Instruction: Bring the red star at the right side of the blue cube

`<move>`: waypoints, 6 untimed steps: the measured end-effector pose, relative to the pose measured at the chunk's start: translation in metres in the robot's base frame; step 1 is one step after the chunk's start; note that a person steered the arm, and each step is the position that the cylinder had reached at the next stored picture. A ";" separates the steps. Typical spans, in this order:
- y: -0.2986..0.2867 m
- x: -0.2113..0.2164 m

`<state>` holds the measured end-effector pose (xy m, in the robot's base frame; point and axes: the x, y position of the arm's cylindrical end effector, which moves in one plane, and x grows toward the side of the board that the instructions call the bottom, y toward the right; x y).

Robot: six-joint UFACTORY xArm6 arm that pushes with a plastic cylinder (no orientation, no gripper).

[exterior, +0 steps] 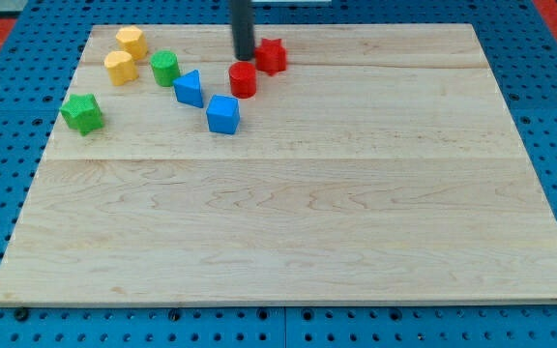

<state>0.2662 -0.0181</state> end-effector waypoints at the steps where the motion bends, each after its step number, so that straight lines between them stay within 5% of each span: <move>1: 0.058 -0.002; 3: 0.057 -0.056; 4: 0.122 -0.024; 5: 0.127 0.041; 6: 0.137 0.040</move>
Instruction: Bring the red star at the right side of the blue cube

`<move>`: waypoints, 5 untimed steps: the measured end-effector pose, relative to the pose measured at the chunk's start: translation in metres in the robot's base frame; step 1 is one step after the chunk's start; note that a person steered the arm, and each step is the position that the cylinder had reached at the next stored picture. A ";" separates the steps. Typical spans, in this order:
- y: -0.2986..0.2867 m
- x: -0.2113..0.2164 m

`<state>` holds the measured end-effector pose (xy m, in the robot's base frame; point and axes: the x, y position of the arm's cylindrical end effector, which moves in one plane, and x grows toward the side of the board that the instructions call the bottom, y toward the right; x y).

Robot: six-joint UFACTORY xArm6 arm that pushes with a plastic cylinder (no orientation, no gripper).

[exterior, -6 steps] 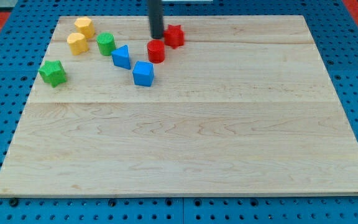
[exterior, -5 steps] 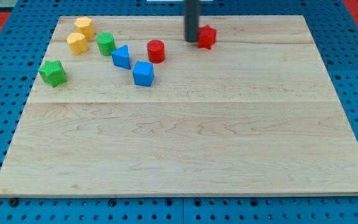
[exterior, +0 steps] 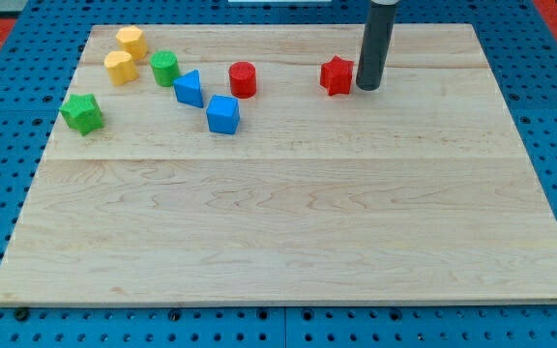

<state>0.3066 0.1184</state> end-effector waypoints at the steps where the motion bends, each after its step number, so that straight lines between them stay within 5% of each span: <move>1: -0.003 -0.043; 4: -0.054 0.092; 5: -0.041 0.090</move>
